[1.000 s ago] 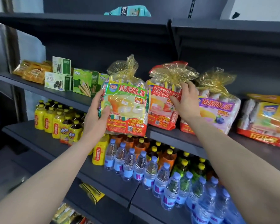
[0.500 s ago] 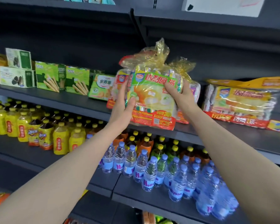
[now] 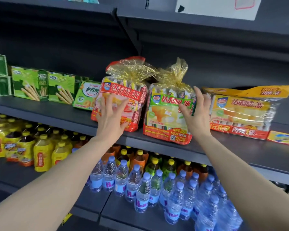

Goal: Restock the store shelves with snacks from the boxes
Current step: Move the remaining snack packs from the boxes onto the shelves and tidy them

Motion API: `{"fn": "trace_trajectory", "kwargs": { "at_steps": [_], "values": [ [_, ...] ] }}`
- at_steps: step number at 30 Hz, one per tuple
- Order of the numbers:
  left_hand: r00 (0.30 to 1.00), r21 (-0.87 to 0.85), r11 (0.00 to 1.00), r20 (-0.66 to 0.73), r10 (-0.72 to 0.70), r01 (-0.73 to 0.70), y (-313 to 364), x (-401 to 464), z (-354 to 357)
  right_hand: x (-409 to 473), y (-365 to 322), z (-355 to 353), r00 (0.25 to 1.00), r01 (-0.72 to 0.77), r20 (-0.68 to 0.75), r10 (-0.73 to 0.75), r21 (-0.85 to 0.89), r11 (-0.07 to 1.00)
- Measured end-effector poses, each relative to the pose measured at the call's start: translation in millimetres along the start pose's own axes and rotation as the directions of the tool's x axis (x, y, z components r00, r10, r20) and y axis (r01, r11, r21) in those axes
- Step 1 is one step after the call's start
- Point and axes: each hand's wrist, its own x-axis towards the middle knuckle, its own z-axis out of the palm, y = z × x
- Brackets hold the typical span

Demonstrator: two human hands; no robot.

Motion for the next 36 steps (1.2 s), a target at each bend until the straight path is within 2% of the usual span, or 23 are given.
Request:
{"fn": "trace_trajectory", "kwargs": {
  "at_steps": [10,19,27,31,36],
  "values": [
    [0.999,0.038,0.999,-0.036,0.019,-0.017,-5,2,13,14,27,26,0.994,0.108,0.047,-0.102,-0.17,0.979],
    [0.997,0.053,0.997,-0.048,0.053,-0.05,13,-15,-7,-4,12,-12,0.989,0.134,0.115,-0.098,-0.374,0.918],
    [0.974,-0.195,0.954,-0.057,0.219,-0.226,64,-80,-16,-91,-2,-102,0.989,0.103,0.149,-0.013,-0.614,0.783],
    [0.936,-0.406,0.858,0.014,0.352,-0.316,107,-149,0,-178,4,-164,0.983,0.06,0.165,0.082,-0.706,0.705],
    [0.845,-0.575,0.728,0.111,0.523,-0.375,169,-244,36,-298,17,-241,0.952,-0.075,0.123,0.281,-0.794,0.603]
  ]
}}
